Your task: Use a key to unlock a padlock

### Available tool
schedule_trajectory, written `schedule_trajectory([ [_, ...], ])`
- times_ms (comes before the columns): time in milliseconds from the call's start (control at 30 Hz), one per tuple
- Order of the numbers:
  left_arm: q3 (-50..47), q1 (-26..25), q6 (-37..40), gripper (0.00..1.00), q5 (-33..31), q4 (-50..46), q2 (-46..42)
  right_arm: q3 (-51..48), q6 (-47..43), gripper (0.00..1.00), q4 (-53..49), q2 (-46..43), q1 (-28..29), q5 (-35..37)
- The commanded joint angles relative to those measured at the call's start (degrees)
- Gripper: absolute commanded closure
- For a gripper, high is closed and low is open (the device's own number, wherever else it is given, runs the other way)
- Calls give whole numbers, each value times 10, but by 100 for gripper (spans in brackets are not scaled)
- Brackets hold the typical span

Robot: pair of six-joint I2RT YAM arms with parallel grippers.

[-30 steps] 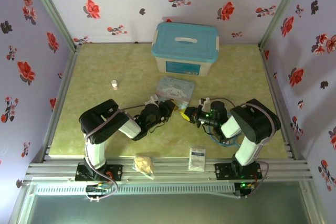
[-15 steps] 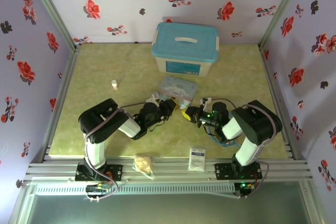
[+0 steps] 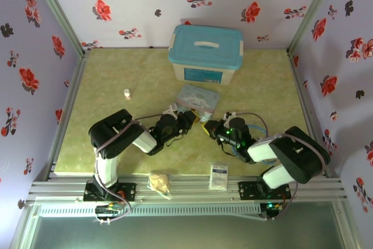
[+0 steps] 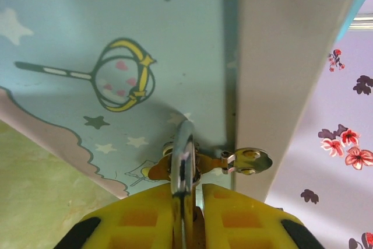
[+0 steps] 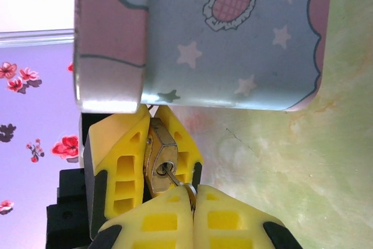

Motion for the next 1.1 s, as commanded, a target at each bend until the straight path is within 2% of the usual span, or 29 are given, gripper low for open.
schedule_trajectory([
  [0, 25, -27, -4, 100, 69, 55, -3, 24, 33, 100, 81, 25, 15, 47],
  [133, 23, -27, -9, 100, 55, 55, -5, 22, 29, 100, 70, 19, 55, 123],
  [233, 29, -31, -11, 100, 57, 55, -3, 48, 4, 100, 5, 2, 77, 138],
  [367, 35, -35, -16, 100, 64, 55, -4, 53, 4, 100, 11, 8, 76, 138],
  [500, 30, -36, -27, 100, 63, 55, 0, 53, -11, 100, 39, 27, 62, 114],
  [600, 29, -36, -29, 100, 62, 56, 4, 94, -39, 100, -9, 49, 66, 60],
  [733, 30, -35, -19, 100, 62, 54, -4, 92, -21, 100, 58, 85, 62, 42],
  [967, 29, -36, -26, 100, 66, 54, -3, 115, -46, 100, 51, 78, 58, 26],
  [1067, 28, -36, -20, 100, 73, 54, -11, 97, -31, 100, 87, 80, 30, 13],
])
